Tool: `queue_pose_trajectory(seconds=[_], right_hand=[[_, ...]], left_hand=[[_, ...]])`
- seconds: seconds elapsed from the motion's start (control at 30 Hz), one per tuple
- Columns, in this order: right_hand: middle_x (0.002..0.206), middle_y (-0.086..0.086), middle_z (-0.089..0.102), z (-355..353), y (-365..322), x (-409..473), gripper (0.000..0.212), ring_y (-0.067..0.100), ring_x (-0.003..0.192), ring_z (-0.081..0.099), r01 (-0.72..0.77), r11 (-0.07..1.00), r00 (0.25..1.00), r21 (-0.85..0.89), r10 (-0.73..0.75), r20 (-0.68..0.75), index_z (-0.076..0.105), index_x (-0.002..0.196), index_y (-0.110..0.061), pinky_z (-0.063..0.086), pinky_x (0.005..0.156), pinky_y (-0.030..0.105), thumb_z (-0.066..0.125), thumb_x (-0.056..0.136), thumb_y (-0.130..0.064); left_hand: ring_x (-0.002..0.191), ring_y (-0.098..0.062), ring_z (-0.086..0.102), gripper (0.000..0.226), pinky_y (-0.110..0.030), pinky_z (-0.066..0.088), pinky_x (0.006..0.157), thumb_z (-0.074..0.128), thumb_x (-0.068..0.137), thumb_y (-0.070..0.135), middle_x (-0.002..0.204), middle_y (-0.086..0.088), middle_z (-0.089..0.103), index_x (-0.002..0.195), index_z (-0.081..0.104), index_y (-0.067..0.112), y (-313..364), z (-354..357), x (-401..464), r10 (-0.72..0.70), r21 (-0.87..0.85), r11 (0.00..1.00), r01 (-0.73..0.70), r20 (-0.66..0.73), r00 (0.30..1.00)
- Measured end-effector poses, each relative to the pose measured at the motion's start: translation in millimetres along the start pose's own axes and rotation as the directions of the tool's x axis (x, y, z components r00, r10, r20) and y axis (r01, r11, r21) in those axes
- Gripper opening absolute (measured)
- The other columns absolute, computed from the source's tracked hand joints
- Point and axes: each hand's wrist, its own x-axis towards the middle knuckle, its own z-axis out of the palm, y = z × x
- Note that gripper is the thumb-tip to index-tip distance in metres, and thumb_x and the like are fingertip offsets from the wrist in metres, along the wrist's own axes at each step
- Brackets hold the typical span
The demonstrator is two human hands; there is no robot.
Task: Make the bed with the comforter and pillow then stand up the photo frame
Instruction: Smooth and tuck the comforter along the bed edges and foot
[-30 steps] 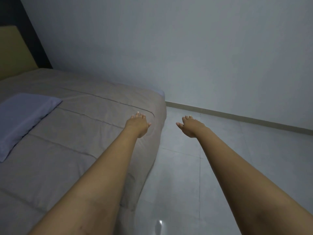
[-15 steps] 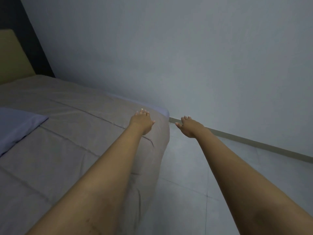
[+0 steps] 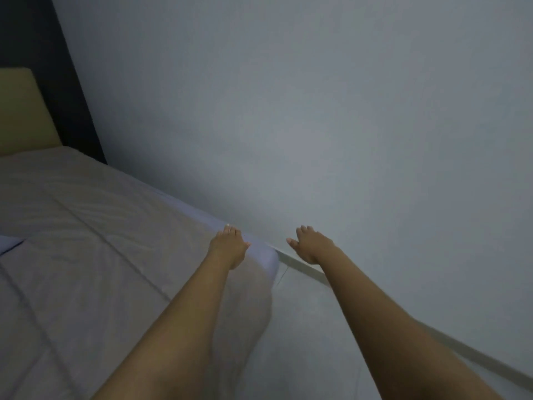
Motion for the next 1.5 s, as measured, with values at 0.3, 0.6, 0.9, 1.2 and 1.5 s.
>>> queue_pose_trajectory(seconds=[0.3,0.6,0.9,1.2,1.5], right_hand=[[0.16,0.012,0.011,-50.0,30.5,212.2,0.063,0.027,0.147,0.011,0.264,0.962,0.964,-0.074,-0.26,0.065,0.012,0.151,-0.003,0.016,0.118,0.041,0.018,0.103,-0.044],[0.159,0.013,0.013,-119.8,32.4,419.3,0.061,0.028,0.147,0.013,0.425,0.886,0.905,-0.184,-0.418,0.077,0.015,0.151,-0.002,0.017,0.118,0.041,0.017,0.104,-0.041],[0.16,0.012,0.01,-154.3,0.6,589.8,0.066,0.029,0.147,0.014,0.646,0.737,0.763,-0.201,-0.635,0.123,0.012,0.152,-0.005,0.019,0.119,0.044,0.017,0.102,-0.047],[0.158,0.015,0.015,-174.9,-35.8,697.8,0.061,0.033,0.143,0.022,0.797,0.564,0.601,-0.216,-0.772,0.205,0.017,0.151,-0.004,0.023,0.116,0.044,0.02,0.103,-0.042],[0.16,0.014,0.007,-191.6,-150.5,776.8,0.065,0.027,0.149,0.007,0.891,0.385,0.445,-0.238,-0.846,0.295,0.009,0.152,-0.001,0.015,0.118,0.041,0.019,0.104,-0.043]], left_hand=[[0.149,-0.027,-0.002,0.062,-0.039,0.005,0.12,0.015,0.106,0.037,0.161,-0.016,0.0,0.152,0.002,-0.002,-13.1,-41.5,167.0,-0.252,-0.051,0.966,0.252,0.021,0.968],[0.149,-0.028,0.0,0.062,-0.039,0.005,0.121,0.015,0.106,0.037,0.161,-0.017,0.002,0.152,0.004,-0.004,-52.0,-85.4,353.3,-0.405,-0.097,0.91,0.404,0.016,0.914],[0.149,-0.028,0.002,0.062,-0.04,0.008,0.12,0.016,0.105,0.037,0.161,-0.016,0.004,0.152,0.005,-0.003,-95.0,-104.4,458.2,-0.642,-0.163,0.749,0.642,0.06,0.764],[0.15,-0.025,0.001,0.062,-0.038,0.005,0.121,0.013,0.105,0.038,0.162,-0.013,0.002,0.153,0.003,-0.001,-118.7,-102.9,498.5,-0.809,-0.194,0.539,0.819,0.152,0.568],[0.149,-0.027,0.003,0.062,-0.039,0.006,0.121,0.012,0.105,0.037,0.161,-0.015,0.003,0.152,0.005,-0.002,-210.9,-109.0,516.2,-0.899,-0.172,0.373,0.912,0.176,0.401]])
